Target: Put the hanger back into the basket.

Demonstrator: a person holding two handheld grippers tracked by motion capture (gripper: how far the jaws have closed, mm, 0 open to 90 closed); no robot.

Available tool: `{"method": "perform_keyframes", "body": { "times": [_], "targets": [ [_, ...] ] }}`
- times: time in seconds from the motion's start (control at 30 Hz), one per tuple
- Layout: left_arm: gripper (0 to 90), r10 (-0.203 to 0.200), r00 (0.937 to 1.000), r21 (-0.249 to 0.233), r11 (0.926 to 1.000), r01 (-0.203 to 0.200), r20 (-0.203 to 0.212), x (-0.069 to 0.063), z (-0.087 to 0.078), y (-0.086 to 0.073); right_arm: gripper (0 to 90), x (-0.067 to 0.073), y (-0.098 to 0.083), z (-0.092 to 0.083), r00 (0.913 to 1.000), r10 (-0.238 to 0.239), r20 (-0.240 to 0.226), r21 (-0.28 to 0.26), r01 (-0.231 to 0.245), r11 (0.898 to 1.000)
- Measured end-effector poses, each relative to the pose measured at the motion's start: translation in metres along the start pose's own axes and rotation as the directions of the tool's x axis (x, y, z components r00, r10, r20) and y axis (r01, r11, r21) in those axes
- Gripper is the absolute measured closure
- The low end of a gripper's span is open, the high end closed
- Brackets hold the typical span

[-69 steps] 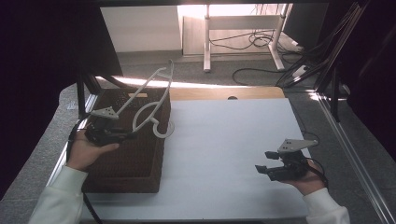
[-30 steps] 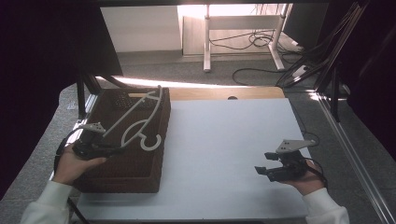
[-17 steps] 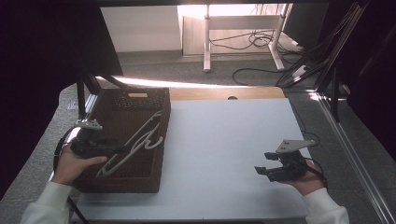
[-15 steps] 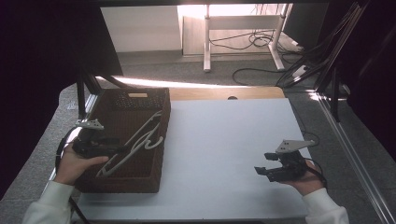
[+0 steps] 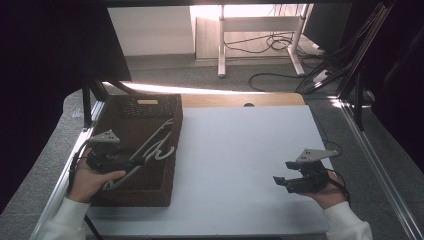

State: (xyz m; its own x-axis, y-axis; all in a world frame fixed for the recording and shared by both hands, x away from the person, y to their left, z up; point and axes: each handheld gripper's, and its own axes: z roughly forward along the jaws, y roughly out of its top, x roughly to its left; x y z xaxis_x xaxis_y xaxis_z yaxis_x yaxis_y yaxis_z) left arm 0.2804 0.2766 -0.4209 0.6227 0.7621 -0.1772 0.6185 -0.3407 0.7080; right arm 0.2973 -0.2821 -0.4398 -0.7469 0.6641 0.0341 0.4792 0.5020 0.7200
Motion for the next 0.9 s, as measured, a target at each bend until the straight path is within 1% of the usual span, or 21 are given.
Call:
{"method": "perform_keyframes", "body": {
  "times": [0.07,0.1,0.13,0.23,0.27,0.3,0.33,0.37,0.43,0.53,0.73,0.9],
  "targets": [
    [35.9,0.004,1.0,-0.018,0.9998,-0.004,-0.004,-0.006,0.001,-0.001,27.1,-0.001,0.0,-0.002,0.9998,0.013,0.017,-0.007,-0.013,1.0],
    [35.3,0.005,1.0,-0.026,0.9997,-0.005,-0.005,-0.009,0.002,-0.002,26.9,-0.001,0.0,-0.003,0.9988,0.036,0.032,-0.025,-0.035,0.999],
    [35.3,0.003,1.0,-0.035,0.9994,-0.003,-0.008,-0.013,0.003,-0.002,26.9,-0.001,0.0,-0.003,0.9988,0.036,0.032,-0.025,-0.035,0.999],
    [33.9,0.007,0.9998,-0.046,0.9989,-0.008,-0.017,-0.02,0.005,-0.006,25.9,-0.003,-0.001,-0.004,0.9965,0.071,0.044,-0.041,-0.069,0.997],
    [33.6,0.001,0.9998,-0.056,0.9985,-0.002,-0.018,-0.021,0.005,-0.008,25.4,-0.004,-0.002,-0.004,0.9957,0.078,0.049,-0.045,-0.076,0.996],
    [33.5,-0.001,0.9998,-0.049,0.9988,0.0,-0.02,-0.021,0.006,-0.009,25.1,-0.005,-0.002,-0.004,0.9948,0.087,0.052,-0.047,-0.085,0.995],
    [32.8,0.002,0.9995,-0.042,0.9991,-0.004,-0.033,-0.022,0.007,-0.01,24.2,-0.007,-0.004,-0.002,0.9927,0.108,0.055,-0.047,-0.105,0.993],
    [32.8,-0.003,0.9991,-0.045,0.999,0.002,-0.042,-0.022,0.007,-0.011,24.2,-0.007,-0.004,-0.002,0.9927,0.108,0.055,-0.047,-0.105,0.993],
    [32.7,-0.019,0.999,-0.056,0.9983,0.016,-0.042,-0.022,0.007,-0.014,23.7,-0.009,-0.005,0.0,0.9909,0.125,0.049,-0.046,-0.123,0.991],
    [32.4,-0.023,0.9987,-0.062,0.9979,0.02,-0.047,-0.023,0.007,-0.015,22.0,-0.009,-0.006,0.005,0.9911,0.125,0.046,-0.03,-0.124,0.992],
    [32.1,-0.017,0.9986,-0.065,0.9978,0.014,-0.051,-0.024,0.006,-0.016,19.4,-0.009,-0.006,0.008,0.9916,0.12,0.05,-0.03,-0.118,0.993],
    [31.4,-0.031,0.9981,-0.09,0.9956,0.026,-0.054,-0.024,0.004,-0.015,16.3,-0.01,-0.005,0.008,0.9914,0.122,0.048,-0.036,-0.12,0.992]
  ]
}}
